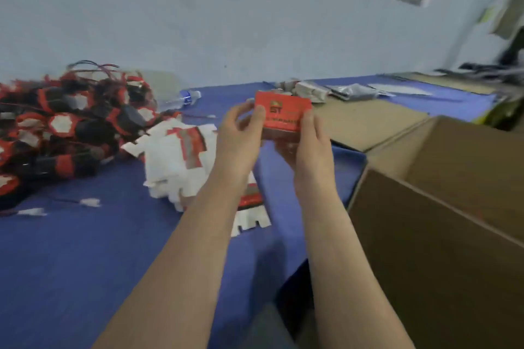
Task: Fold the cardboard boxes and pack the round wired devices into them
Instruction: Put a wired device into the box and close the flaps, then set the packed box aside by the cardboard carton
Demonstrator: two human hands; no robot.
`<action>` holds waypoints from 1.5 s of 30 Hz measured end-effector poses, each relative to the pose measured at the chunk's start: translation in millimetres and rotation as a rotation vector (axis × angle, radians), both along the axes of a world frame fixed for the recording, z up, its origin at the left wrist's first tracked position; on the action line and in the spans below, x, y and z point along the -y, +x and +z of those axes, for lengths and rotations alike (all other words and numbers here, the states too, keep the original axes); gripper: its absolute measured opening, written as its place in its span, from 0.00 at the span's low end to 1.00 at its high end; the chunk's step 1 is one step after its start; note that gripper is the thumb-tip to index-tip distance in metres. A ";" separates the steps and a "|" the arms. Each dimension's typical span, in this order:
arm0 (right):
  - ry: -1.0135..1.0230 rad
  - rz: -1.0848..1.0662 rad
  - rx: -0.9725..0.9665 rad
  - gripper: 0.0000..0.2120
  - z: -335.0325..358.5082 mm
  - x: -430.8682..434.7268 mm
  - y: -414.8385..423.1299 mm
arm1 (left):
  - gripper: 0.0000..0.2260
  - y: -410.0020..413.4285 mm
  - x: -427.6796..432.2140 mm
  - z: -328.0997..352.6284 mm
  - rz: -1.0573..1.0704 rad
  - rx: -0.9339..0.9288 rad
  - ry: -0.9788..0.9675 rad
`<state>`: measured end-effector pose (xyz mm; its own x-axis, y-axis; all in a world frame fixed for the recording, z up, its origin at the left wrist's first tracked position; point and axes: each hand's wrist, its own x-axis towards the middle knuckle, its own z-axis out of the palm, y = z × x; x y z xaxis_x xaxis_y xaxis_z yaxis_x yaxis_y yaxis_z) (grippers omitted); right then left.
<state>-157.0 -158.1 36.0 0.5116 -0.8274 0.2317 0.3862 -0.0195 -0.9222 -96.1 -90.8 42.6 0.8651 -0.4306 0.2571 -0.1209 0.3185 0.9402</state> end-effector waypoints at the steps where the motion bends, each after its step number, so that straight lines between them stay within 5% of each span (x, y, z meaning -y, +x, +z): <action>1: -0.039 -0.146 -0.031 0.17 11.4 22.2 -28.7 | 0.04 -24.9 28.0 8.9 -0.084 0.016 0.000; 7: -0.166 -1.006 -0.422 0.23 45.4 109.9 -198.3 | 0.18 -184.0 144.6 25.7 -0.752 0.174 0.337; 10: -0.270 -1.170 -0.447 0.24 44.4 108.9 -228.0 | 0.24 -224.9 155.6 20.6 -0.895 0.170 0.379; 14: -0.332 -0.845 -0.179 0.15 36.2 84.9 -193.4 | 0.20 -203.7 135.9 22.7 -0.686 0.082 0.244; 19: -0.326 -0.348 -0.147 0.12 10.8 41.2 -97.9 | 0.09 -107.7 80.9 17.2 -0.157 0.028 0.105; 25: -0.446 0.081 -0.800 0.15 -61.6 -0.6 6.6 | 0.18 16.9 -7.6 -55.5 0.430 -0.103 0.448; 29: -0.474 0.078 -1.070 0.15 -88.0 -15.8 38.4 | 0.19 28.5 -40.4 -90.0 0.444 -0.299 0.385; 38: -0.503 -0.048 -0.732 0.14 -74.9 -41.2 63.1 | 0.25 37.0 -47.2 -78.8 0.487 -0.258 0.253; 45: -0.505 -0.102 -0.658 0.27 -80.1 -52.7 82.5 | 0.24 47.0 -55.8 -76.2 0.496 -0.116 0.100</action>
<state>-74.4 -105.4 -44.1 0.6003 -0.7539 0.2671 -0.2541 -0.4964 -0.8301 -49.2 -35.0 -33.6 0.9919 0.0208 0.1256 -0.1273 0.1577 0.9793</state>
